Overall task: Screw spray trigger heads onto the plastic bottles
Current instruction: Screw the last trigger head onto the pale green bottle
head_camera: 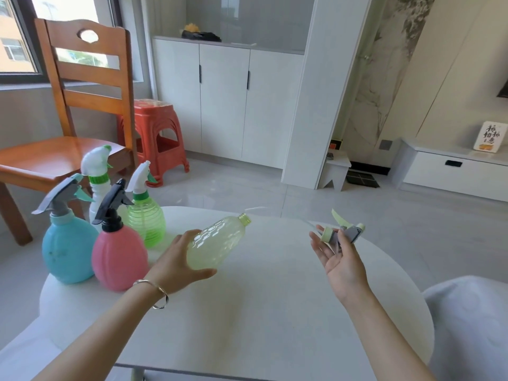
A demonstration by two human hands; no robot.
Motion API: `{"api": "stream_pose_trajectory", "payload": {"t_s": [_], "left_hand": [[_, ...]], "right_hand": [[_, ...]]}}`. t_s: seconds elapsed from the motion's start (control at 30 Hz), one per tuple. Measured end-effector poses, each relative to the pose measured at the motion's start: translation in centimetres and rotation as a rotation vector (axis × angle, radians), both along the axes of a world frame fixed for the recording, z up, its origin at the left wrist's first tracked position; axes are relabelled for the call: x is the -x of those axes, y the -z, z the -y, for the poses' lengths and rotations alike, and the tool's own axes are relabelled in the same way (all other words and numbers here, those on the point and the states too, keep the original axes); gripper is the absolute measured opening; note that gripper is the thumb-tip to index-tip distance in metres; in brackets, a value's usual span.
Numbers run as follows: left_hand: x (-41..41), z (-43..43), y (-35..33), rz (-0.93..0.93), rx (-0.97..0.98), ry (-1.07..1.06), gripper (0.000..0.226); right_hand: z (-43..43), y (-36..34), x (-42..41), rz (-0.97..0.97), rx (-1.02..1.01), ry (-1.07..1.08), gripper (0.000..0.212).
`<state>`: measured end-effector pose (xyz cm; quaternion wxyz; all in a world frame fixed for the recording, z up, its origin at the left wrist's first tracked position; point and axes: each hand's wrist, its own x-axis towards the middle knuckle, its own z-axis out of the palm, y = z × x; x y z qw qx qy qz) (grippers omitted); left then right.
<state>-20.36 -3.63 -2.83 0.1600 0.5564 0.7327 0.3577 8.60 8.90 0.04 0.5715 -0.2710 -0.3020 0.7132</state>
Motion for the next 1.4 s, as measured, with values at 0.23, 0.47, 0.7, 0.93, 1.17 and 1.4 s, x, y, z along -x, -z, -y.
{"api": "stream_pose_trajectory", "payload": {"t_s": [0.23,0.47,0.7,0.93,1.17,1.4], "left_hand": [[0.2,-0.2,0.3,0.007,0.01,-0.027,0.09],[0.2,0.1,0.0,0.026,0.004,-0.018,0.089],[-0.9,0.4,-1.1,0.164,-0.001,0.189,0.088],[-2.2,0.4,-2.0,0.539,0.041,0.139,0.083],[-2.6,0.3,-2.1,0.827,0.062,0.077,0.071],[-2.8,-0.2,-2.4,0.89,0.191,-0.088,0.089]], "right_hand": [[-0.1,0.0,-0.6,-0.017,0.022,-0.019,0.021],[-0.2,0.2,-0.4,0.059,-0.003,-0.049,0.021],[0.4,1.3,0.6,0.359,-0.071,-0.167,0.012],[1.6,0.9,1.6,0.417,-0.112,-0.256,0.04],[1.9,0.2,1.9,0.387,-0.199,-0.26,0.031],[2.3,-0.3,2.2,0.518,-0.385,-0.315,0.039]]}}
